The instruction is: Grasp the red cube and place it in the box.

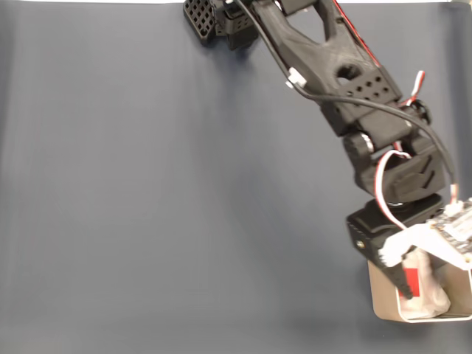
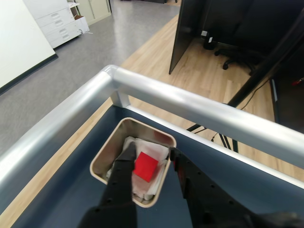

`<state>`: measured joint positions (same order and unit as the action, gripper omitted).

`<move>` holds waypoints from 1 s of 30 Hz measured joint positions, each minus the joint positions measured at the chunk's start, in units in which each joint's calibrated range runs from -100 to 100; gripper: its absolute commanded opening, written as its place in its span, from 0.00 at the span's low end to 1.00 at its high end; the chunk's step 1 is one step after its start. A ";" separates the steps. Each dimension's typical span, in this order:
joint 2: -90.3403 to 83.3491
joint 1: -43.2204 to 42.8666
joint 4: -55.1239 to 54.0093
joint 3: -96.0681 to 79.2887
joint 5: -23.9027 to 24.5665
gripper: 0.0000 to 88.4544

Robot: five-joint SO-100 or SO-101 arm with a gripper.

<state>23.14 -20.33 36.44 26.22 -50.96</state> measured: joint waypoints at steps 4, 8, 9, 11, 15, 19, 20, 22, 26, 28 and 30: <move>-6.08 2.52 -0.64 -4.79 0.00 0.00; -14.68 5.79 -1.35 -13.02 0.63 0.00; -17.02 6.68 -1.35 -15.64 0.88 0.00; -22.49 8.46 -1.35 -21.52 1.32 0.00; -34.39 11.72 -1.91 -34.36 2.00 0.00; -47.76 14.17 -1.99 -48.55 2.39 0.00; -51.15 14.69 -1.99 -52.26 2.39 0.00; -58.01 15.65 -1.99 -59.58 2.39 0.00; -71.65 16.84 -1.99 -74.32 2.39 0.00; -77.99 16.91 -1.99 -81.56 2.39 0.00; -84.50 16.91 -1.75 -89.06 2.39 0.00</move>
<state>-61.35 -3.41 34.69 -62.84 -48.57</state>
